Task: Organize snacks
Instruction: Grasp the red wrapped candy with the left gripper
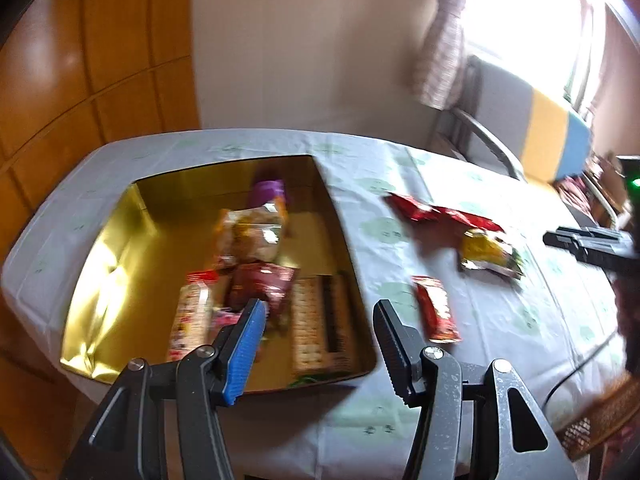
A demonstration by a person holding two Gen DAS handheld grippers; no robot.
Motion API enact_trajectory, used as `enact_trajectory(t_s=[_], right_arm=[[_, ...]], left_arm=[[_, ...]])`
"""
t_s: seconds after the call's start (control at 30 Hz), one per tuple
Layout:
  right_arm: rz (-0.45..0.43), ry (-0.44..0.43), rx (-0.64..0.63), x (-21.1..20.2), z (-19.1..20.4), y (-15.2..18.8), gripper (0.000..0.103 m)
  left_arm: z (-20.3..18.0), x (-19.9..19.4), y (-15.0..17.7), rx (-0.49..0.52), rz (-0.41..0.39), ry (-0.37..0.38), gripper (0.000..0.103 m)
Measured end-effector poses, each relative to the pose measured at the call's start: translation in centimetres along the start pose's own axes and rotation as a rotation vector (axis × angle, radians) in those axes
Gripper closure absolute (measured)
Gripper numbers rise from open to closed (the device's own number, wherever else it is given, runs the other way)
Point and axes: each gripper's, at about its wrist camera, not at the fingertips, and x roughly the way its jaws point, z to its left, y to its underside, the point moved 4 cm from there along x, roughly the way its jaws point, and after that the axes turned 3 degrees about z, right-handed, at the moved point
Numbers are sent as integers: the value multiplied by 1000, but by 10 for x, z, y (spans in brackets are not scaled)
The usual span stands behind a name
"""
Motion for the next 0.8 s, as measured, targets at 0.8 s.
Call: enact_trajectory(t_s=[0.8], right_arm=[[-10,-131,124,9,-31,6,62]], left_arm=[[-127,102,1,287,318,84,80]])
